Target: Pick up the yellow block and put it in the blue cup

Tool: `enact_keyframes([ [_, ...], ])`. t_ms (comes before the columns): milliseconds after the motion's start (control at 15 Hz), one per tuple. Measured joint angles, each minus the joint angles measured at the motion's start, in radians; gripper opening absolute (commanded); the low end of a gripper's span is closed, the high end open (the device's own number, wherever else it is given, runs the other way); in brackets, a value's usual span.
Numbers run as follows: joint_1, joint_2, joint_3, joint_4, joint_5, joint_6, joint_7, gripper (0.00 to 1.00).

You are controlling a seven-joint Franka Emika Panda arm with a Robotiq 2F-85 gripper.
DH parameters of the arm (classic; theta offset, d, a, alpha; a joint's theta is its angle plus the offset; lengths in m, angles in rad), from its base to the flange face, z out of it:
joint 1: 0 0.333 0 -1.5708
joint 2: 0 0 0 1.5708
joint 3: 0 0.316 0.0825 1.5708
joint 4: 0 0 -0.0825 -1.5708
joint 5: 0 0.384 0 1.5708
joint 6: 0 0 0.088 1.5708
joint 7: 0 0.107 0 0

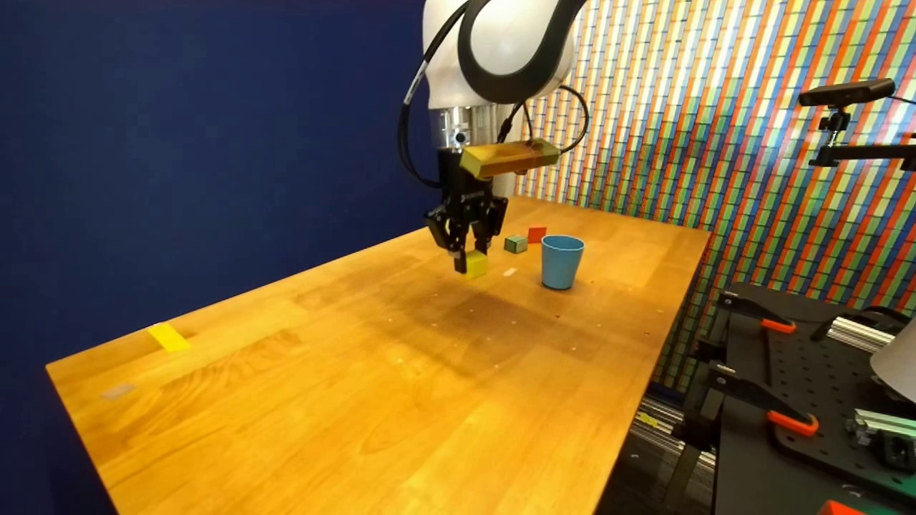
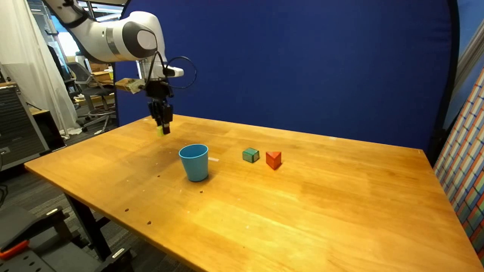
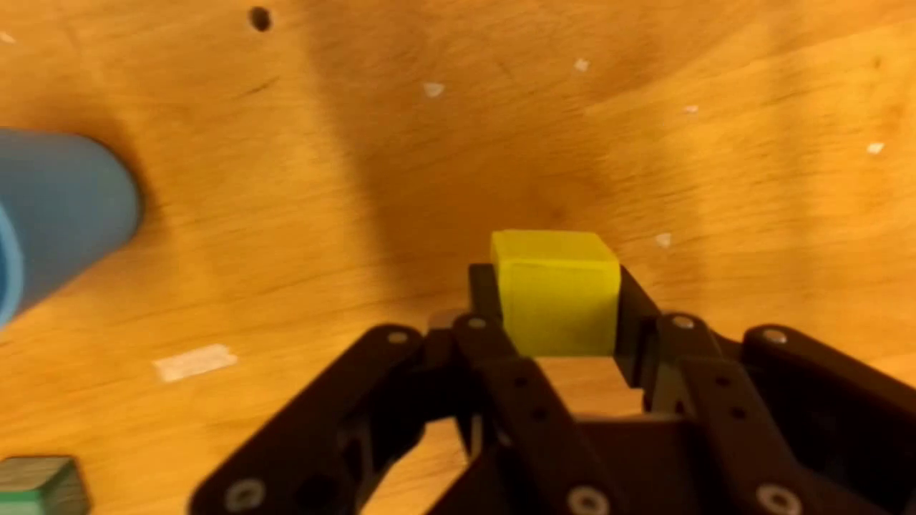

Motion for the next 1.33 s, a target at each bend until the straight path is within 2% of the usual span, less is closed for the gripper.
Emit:
enact_keyframes([
  [200, -0.012, -0.153, -0.049, -0.122, -0.049, -0.014, 0.093, 0.17],
  [600, -0.116, -0.373, -0.056, -0.335, -0.16, -0.057, 0.234, 0.18],
  [867, -0.183, -0.393, -0.052, -0.371, -0.209, -0.058, 0.26, 0.18],
  [1200, -0.22, -0.359, -0.051, -0.366, -0.21, -0.054, 0.26, 0.18],
  [1267, -0.223, -0.348, -0.051, -0.362, -0.21, -0.053, 0.26, 0.64],
  [1333, -0.225, -0.335, -0.051, -0.357, -0.21, -0.051, 0.26, 0.64],
])
